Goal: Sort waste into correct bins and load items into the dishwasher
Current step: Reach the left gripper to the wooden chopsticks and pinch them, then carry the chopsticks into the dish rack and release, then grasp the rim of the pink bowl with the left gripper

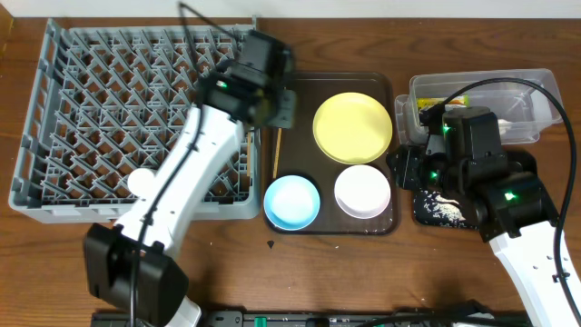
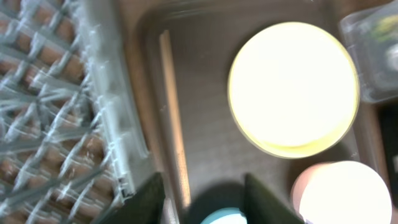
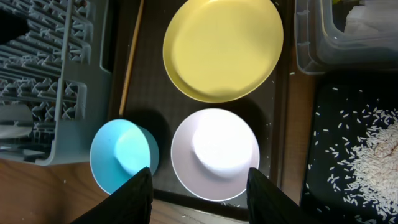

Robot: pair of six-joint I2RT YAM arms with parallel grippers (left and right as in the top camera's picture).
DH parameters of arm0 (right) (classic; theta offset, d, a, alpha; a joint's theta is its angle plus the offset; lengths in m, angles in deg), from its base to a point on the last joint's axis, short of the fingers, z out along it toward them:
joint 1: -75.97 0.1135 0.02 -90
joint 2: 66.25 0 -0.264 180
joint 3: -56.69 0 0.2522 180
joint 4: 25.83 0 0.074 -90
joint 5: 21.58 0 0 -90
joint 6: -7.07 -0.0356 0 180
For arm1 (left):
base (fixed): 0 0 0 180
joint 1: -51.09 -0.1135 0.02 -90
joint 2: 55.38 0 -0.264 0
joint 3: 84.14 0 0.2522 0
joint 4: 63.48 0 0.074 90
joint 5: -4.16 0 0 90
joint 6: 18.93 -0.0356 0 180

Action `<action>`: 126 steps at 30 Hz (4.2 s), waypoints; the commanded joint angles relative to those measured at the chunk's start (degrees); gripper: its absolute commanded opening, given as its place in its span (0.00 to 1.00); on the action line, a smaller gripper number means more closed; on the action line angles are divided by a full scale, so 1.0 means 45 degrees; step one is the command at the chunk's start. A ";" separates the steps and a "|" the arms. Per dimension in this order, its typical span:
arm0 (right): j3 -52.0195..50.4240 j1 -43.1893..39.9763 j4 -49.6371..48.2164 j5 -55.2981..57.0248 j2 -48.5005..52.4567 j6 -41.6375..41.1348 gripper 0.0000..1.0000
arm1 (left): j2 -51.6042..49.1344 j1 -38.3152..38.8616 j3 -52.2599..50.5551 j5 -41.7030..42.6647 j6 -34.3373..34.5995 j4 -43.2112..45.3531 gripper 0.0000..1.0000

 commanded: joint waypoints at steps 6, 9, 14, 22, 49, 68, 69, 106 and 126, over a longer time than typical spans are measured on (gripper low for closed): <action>-0.0078 0.0049 -0.0029 -0.0010 0.0010 -0.0078 0.48 | -0.2953 0.0821 -0.0185 -0.3429 -0.0491 0.1477 0.49; -0.0078 0.0049 -0.0024 -0.0015 0.0010 -0.0078 0.47 | -0.4269 0.0782 -0.0185 -0.4182 -0.0695 0.2084 0.49; -0.0083 0.0049 -0.0024 -0.0015 0.0015 -0.0078 0.48 | -0.5668 0.0772 -0.0185 -0.4201 -0.1064 0.2701 0.49; -0.0083 0.0049 -0.0010 -0.0039 0.0321 -0.0078 0.47 | -0.6601 0.0714 -0.0189 -0.2788 -0.0971 0.2866 0.41; -0.0083 0.0049 0.0267 -0.0112 0.0690 -0.0301 0.40 | -0.6606 0.0568 -0.0554 0.0267 0.1365 0.2477 0.15; -0.0083 0.0049 0.0350 -0.0112 0.0685 -0.0301 0.38 | -0.0583 -0.0641 0.0321 -0.0087 0.0665 0.0437 0.08; -0.0083 0.0049 0.0350 -0.0112 0.0685 -0.0301 0.38 | -0.0335 -0.0835 0.0321 -0.0534 0.0665 0.0243 0.08; -0.0083 0.0049 0.0121 0.0534 0.0690 -0.0257 0.63 | 0.2011 -0.0763 -0.0238 0.2691 -0.0097 -0.1258 0.48; -0.0083 -0.2273 0.0680 0.1243 0.0806 -0.1025 0.65 | 0.0437 0.1821 -0.0923 0.3177 -0.0102 -0.1073 0.59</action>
